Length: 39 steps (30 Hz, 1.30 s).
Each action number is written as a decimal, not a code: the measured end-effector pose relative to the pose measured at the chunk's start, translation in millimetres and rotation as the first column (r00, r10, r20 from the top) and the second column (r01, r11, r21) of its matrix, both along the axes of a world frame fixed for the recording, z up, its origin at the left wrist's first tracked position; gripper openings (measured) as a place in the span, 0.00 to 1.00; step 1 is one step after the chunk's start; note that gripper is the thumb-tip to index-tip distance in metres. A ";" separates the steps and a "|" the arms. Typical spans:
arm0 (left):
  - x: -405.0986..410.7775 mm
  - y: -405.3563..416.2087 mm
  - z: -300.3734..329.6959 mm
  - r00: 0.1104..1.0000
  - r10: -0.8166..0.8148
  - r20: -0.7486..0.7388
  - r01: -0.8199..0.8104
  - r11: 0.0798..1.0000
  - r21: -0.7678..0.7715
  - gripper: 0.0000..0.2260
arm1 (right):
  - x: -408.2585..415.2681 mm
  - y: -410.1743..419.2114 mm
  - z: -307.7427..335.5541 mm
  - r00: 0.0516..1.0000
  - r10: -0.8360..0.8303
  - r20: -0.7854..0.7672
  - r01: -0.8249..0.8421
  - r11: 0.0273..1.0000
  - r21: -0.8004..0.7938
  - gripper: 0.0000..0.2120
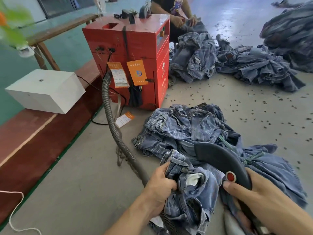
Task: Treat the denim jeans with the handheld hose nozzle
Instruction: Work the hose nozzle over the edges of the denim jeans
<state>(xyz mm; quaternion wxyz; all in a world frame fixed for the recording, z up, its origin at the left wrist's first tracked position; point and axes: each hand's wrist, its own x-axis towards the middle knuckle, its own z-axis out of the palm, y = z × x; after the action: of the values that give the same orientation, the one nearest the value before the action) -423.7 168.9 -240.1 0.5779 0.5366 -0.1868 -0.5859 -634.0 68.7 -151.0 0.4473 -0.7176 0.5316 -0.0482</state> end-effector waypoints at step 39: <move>-3.5 8.3 6.1 0.984 -0.094 0.151 0.086 0.995 0.056 0.21 | 7.5 23.5 -5.4 0.996 0.071 -0.058 -0.061 0.985 0.163 0.13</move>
<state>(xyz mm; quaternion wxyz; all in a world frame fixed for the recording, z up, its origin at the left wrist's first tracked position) -427.1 177.2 -234.0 0.5212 0.5854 -0.2403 -0.5727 -626.5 92.2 -156.4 0.4880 -0.6975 0.5236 0.0328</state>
